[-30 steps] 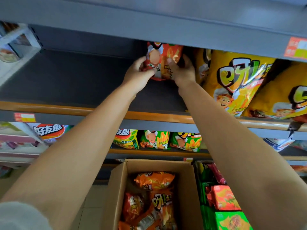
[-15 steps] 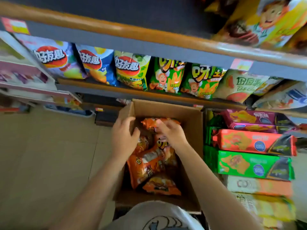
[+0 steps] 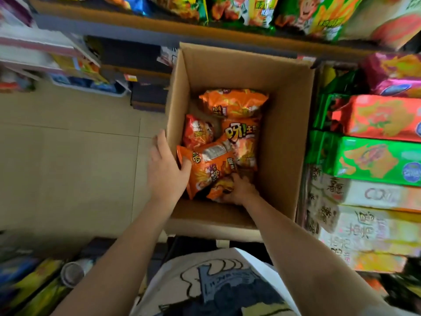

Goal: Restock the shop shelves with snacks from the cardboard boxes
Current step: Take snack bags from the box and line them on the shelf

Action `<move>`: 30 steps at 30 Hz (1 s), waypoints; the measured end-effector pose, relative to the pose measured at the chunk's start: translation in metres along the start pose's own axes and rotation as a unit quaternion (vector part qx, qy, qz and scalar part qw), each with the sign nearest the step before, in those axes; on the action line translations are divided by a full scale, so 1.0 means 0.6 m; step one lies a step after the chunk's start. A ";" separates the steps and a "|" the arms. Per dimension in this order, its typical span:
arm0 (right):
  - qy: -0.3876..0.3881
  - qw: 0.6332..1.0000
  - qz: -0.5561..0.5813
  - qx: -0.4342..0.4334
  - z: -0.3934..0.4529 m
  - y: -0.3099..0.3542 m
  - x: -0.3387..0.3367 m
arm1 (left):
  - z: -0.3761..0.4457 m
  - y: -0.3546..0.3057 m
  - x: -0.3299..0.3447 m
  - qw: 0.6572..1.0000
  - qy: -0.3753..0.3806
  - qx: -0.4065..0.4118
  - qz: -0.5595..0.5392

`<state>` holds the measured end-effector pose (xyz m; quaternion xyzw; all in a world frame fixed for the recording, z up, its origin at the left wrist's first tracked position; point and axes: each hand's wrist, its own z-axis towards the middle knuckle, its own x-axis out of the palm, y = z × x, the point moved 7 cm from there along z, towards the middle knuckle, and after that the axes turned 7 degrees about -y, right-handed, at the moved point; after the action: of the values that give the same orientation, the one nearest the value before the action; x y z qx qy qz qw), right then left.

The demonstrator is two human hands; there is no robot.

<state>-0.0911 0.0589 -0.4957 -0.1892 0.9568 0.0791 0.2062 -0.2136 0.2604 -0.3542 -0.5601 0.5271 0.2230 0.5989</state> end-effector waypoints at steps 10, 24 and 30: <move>-0.002 0.981 0.154 -0.117 -0.161 0.046 -0.234 | -0.057 -0.060 0.080 0.881 0.398 -0.044 -0.253; 0.046 0.826 0.556 -0.081 -0.238 0.040 -0.308 | 0.020 -0.143 -0.086 0.903 0.303 0.048 -0.301; 0.189 0.836 0.471 -0.208 -0.328 0.040 -0.342 | 0.017 -0.262 -0.217 0.899 0.078 0.411 -0.131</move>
<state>0.0005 0.1034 -0.2291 0.2351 0.9114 0.3267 -0.0853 -0.1197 0.2687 -0.1728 -0.3438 0.5388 -0.1384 0.7566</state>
